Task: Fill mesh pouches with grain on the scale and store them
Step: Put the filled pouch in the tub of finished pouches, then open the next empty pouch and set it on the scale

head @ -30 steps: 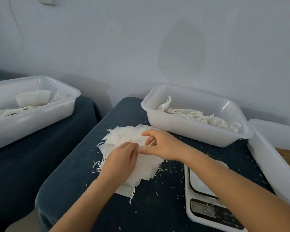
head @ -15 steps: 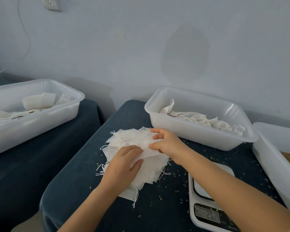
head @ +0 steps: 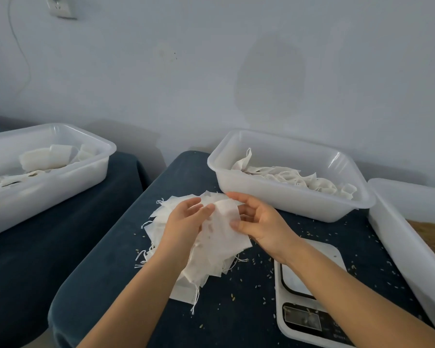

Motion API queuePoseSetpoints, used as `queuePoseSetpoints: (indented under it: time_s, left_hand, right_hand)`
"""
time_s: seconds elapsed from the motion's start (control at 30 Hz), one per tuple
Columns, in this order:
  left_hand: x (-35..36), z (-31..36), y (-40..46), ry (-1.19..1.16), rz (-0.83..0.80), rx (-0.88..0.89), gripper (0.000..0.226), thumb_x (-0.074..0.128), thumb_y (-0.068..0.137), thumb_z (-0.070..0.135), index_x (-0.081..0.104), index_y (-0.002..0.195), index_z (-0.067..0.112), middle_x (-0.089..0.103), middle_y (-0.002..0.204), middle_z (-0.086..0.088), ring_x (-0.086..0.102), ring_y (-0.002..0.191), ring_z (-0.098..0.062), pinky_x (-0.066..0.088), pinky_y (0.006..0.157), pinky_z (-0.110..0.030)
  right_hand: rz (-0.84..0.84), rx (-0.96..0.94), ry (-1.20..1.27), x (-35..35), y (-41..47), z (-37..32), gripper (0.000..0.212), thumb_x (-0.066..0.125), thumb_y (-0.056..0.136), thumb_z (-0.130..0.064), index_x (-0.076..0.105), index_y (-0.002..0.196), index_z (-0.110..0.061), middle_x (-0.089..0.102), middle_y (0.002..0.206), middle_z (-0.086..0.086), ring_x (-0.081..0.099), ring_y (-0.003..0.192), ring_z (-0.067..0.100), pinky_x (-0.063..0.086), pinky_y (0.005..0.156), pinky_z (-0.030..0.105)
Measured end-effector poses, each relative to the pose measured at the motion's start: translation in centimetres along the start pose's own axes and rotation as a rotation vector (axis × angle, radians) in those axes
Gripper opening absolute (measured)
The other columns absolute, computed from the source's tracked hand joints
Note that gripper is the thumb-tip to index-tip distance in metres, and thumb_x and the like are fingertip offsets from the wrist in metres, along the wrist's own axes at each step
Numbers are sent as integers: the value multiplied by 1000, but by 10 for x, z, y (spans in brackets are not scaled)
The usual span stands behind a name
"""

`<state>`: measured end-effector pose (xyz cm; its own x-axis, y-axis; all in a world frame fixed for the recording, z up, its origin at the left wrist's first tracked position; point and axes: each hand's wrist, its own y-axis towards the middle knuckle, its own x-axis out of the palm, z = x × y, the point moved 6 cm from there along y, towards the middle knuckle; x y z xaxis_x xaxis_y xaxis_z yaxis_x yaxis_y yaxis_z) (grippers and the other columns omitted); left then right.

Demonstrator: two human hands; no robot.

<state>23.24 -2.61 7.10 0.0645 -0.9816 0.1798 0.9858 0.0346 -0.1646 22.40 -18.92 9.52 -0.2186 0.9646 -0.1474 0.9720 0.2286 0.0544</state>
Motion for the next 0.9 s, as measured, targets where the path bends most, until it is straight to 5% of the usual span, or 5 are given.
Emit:
queuePoseSetpoints:
  time_s: [0.27,0.47,0.63,0.9]
  left_hand:
    - [16,5,2,-39,-128,34,20,73,79,9,69,97,16,72,82,-1,69,74,-15,55,66,-26]
    - [21,11,2,101,-67,151,14,76,76,10,69,87,18,70,70,6,67,69,-8,52,62,-20]
    - [29,14,-3,161,-71,199,15,77,74,13,67,84,17,69,67,7,65,66,-6,52,60,-17]
    - [30,18,-3,176,-28,200,14,78,74,18,66,81,17,66,64,9,63,65,-6,50,58,-17]
  right_hand:
    - [105,27,78,-19,-13,4,48,65,86,-1,61,115,-40,70,100,5,61,94,17,48,97,36]
    - [37,171,204,-22,-18,12,38,64,86,-4,60,117,-24,73,98,2,68,94,18,55,79,31]
    - [22,237,174,-23,-21,12,27,69,83,-21,66,110,-19,73,103,-1,69,96,16,56,79,31]
    - [-9,336,237,-20,-27,17,28,70,81,-17,67,108,-11,73,103,5,70,95,21,57,80,34]
